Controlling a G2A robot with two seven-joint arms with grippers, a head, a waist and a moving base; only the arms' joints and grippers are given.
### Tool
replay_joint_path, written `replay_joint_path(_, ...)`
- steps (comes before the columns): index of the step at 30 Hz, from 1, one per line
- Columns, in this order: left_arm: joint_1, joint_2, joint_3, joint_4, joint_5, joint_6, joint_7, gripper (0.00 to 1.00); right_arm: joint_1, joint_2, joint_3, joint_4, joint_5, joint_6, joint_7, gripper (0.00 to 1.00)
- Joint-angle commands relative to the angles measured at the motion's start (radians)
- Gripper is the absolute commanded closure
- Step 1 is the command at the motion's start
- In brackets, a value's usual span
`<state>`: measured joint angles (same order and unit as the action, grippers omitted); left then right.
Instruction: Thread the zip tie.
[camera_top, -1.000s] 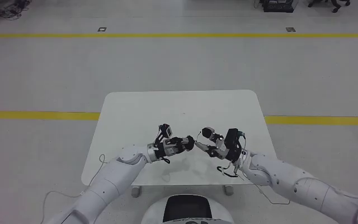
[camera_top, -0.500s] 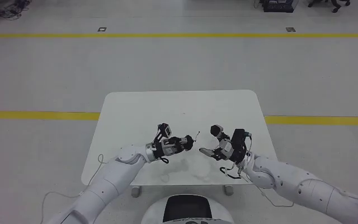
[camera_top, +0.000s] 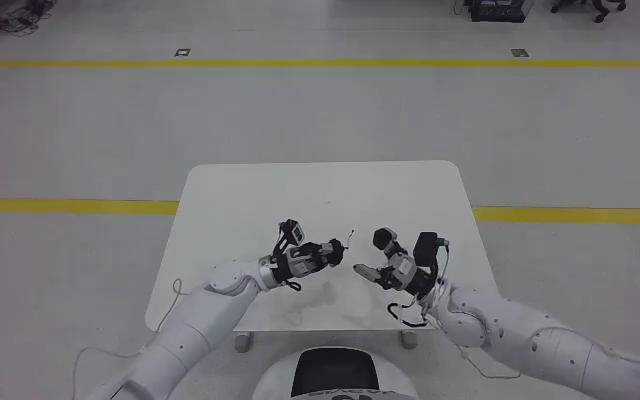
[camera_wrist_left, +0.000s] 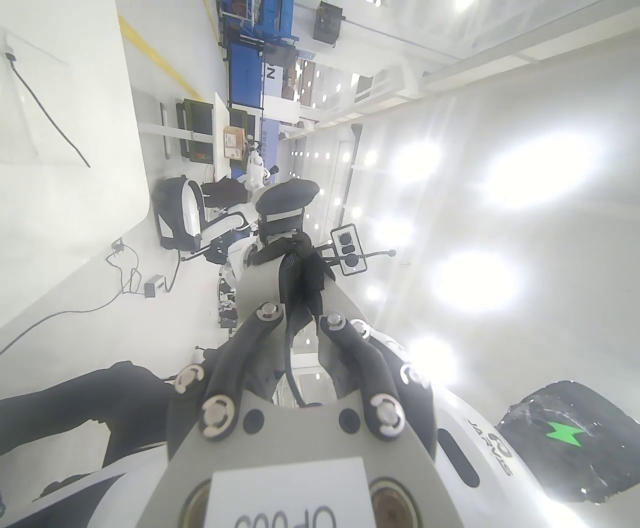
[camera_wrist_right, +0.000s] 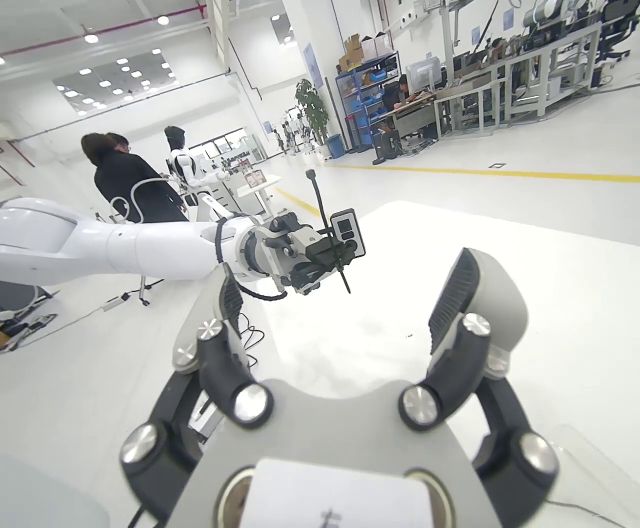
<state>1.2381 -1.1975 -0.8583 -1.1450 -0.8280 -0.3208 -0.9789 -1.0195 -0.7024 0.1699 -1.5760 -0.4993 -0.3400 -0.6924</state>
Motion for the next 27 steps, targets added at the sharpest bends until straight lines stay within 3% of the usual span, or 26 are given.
replay_joint_path(1, 0.002, 0.0, -0.002, 0.0, -0.008, 0.002, -0.002, 1.0, -0.003, 0.0, 0.0, -0.009, 0.015, 0.0, 0.001, 0.0)
replay_joint_path(27, 0.003, -0.003, -0.009, 0.01, -0.027, 0.003, -0.014, 1.0, -0.005, 0.001, 0.0, -0.036, 0.073, 0.0, 0.048, 0.0)
